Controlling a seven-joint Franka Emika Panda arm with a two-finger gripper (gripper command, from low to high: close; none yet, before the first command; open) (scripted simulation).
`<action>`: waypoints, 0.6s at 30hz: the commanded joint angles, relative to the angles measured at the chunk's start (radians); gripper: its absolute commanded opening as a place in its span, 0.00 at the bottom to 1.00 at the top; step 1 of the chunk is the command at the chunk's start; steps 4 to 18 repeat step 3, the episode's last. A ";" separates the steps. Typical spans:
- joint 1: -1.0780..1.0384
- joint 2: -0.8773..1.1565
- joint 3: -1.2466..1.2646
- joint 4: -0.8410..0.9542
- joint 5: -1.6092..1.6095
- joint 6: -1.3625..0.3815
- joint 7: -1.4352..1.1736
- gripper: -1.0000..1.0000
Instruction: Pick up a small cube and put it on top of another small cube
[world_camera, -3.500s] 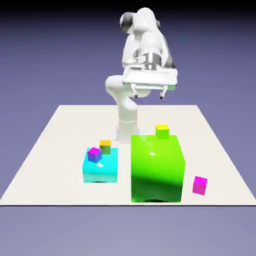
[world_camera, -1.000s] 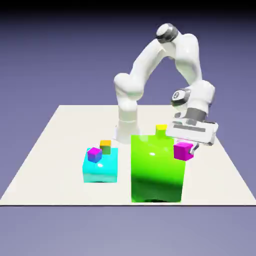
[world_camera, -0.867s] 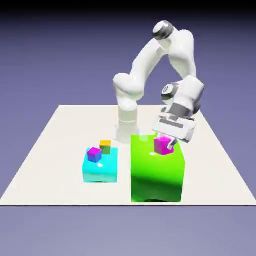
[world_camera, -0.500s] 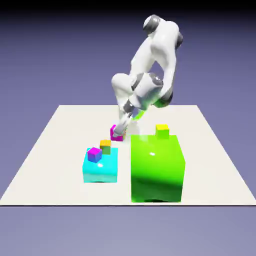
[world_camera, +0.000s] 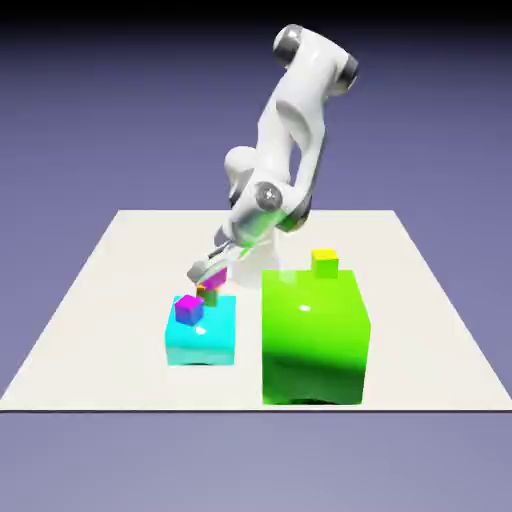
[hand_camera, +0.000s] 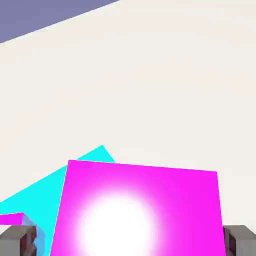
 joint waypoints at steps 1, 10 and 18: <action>0.028 -0.022 -0.023 0.019 0.012 -0.044 -0.015 1.00; 0.060 -0.046 -0.049 0.040 0.026 -0.092 -0.032 1.00; 0.060 -0.046 -0.049 0.040 0.026 -0.092 -0.032 1.00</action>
